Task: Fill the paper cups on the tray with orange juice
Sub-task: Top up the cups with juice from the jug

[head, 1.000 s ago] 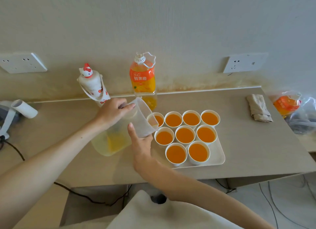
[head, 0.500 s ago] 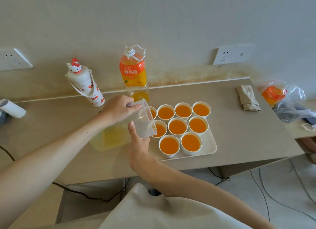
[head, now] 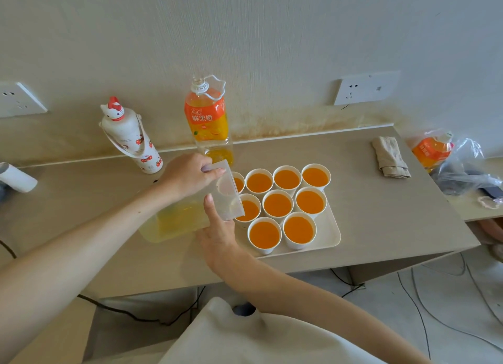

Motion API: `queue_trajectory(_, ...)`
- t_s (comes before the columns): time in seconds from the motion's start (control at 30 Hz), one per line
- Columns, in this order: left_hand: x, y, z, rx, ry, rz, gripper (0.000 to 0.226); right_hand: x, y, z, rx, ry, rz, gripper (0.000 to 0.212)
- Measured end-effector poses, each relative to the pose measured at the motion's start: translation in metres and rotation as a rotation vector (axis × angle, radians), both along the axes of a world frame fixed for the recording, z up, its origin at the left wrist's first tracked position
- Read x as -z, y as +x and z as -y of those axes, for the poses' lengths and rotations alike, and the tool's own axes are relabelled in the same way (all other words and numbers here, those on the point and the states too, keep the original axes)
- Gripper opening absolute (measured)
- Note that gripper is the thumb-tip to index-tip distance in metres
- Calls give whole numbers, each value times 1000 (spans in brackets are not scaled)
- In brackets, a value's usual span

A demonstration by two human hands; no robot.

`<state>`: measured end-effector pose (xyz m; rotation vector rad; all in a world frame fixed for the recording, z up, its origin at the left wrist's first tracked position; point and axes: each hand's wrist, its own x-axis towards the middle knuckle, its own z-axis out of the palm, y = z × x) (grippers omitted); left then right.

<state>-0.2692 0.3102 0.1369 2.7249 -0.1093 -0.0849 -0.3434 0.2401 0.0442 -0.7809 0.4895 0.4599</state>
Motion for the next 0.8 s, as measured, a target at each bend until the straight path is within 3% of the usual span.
queue_trajectory(0.2, -3, 4, 4, 9, 27, 1, 51, -1, 3, 1, -10, 6, -6, 113)
queue_trajectory(0.43, -4, 4, 10, 15, 52, -2, 51, -7, 2, 11, -38, 27, -6, 86)
queue_trajectory(0.7, -3, 5, 12, 12, 54, -12, 51, -9, 1, 14, -71, 7, -51, 77)
queue_trajectory(0.8, -2, 7, 12, 15, 63, -7, 51, -12, 0, 14, -53, 18, -67, 85)
